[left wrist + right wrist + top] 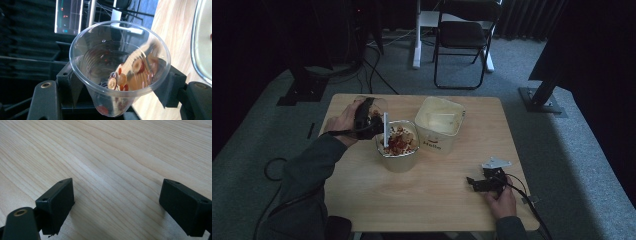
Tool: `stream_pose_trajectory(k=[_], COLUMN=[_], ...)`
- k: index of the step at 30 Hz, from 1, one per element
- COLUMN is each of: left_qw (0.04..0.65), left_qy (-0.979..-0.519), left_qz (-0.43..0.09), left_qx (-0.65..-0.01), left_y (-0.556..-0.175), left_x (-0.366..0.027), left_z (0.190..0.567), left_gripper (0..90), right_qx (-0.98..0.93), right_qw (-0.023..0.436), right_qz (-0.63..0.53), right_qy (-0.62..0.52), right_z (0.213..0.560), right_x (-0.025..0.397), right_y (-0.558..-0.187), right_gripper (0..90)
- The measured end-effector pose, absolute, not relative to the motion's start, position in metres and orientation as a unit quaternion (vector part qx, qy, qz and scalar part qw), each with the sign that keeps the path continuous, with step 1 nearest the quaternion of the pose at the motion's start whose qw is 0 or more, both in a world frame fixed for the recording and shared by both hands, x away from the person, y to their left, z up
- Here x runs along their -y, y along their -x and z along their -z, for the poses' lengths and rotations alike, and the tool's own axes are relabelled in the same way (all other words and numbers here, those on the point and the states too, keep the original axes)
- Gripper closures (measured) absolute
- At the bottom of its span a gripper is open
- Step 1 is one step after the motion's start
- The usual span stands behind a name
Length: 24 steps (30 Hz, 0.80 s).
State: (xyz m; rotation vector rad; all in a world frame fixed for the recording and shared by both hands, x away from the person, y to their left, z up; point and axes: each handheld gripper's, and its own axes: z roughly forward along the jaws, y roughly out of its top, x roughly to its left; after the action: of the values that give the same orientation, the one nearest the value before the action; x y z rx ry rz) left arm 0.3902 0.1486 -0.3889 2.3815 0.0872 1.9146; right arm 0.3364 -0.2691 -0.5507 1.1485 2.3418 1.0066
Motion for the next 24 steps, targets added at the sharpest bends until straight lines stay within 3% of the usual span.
stream_pose_trajectory(k=[6, 18, 24], left_qw=[-0.006, -0.034, -0.024], left_qy=[-0.764, -0.752, -0.756], left_qz=[-0.645, -0.654, -0.650], left_qx=[0.018, 0.078, 0.071], left_y=[-0.391, -0.395, -0.395], left_x=[-0.146, -0.150, -0.152], left_z=[0.398, 0.404, 0.407], left_gripper=[32.7, 34.1, 35.7], right_qx=[-0.825, -0.825, -0.825], right_qw=[0.172, 0.172, 0.172], right_qz=[-0.355, -0.355, -0.354], right_qy=[-0.404, -0.405, -0.405], right_z=[0.551, 0.551, 0.551], right_x=[0.269, 0.269, 0.269], right_y=[-0.336, -0.336, -0.336], right_gripper=[12.3, 12.3, 12.3])
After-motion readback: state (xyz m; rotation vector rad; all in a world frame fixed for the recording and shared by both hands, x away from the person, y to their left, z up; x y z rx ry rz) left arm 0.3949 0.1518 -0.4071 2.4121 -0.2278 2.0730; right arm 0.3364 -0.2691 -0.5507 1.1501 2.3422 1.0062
